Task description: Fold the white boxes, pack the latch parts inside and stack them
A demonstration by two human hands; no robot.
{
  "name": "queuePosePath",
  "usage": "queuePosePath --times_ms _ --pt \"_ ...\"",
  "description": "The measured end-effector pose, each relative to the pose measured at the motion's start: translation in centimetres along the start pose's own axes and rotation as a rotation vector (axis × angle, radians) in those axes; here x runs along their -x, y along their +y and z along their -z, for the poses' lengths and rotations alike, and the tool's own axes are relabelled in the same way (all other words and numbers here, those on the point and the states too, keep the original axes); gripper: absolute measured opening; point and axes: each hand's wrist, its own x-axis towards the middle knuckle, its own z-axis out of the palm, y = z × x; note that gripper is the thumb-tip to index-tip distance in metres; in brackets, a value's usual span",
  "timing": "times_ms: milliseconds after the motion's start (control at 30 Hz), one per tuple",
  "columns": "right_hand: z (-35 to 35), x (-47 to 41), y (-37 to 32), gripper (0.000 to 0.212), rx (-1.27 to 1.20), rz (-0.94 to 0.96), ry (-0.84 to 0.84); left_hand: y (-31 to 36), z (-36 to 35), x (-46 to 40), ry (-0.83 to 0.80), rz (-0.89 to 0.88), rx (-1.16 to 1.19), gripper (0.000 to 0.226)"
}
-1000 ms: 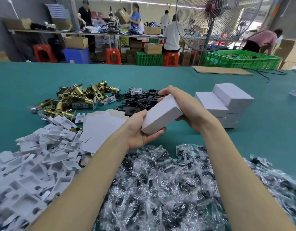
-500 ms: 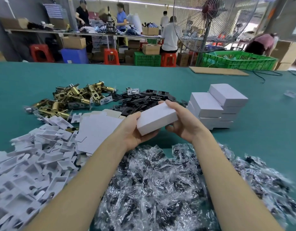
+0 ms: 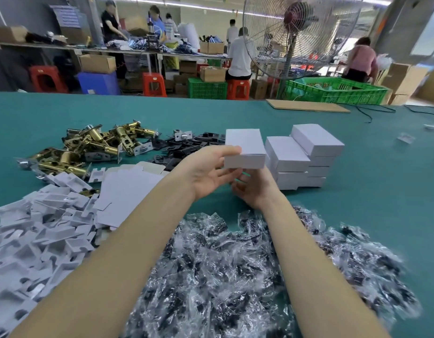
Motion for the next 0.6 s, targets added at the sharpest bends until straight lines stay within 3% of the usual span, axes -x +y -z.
queuePosePath --times_ms 67,167,367,500,600 --pt "-0.5 -0.1 0.1 0.037 0.096 0.027 0.048 0.7 -2.1 -1.1 0.000 -0.027 -0.019 0.009" --pt "-1.0 -0.2 0.5 0.037 0.250 0.084 0.108 1.1 -5.8 -3.7 0.033 -0.087 -0.072 0.032" --pt "-0.1 -0.5 0.7 0.026 0.194 0.171 0.081 -0.4 -10.5 -7.2 0.102 -0.087 -0.265 0.058" --pt "-0.3 -0.7 0.8 0.034 0.387 0.155 0.072 -0.4 -10.8 -7.6 0.184 -0.229 -0.791 0.070" --pt "-0.3 -0.4 0.8 0.025 0.416 0.177 0.046 -0.6 -10.1 -7.7 0.186 -0.295 -1.030 0.069"
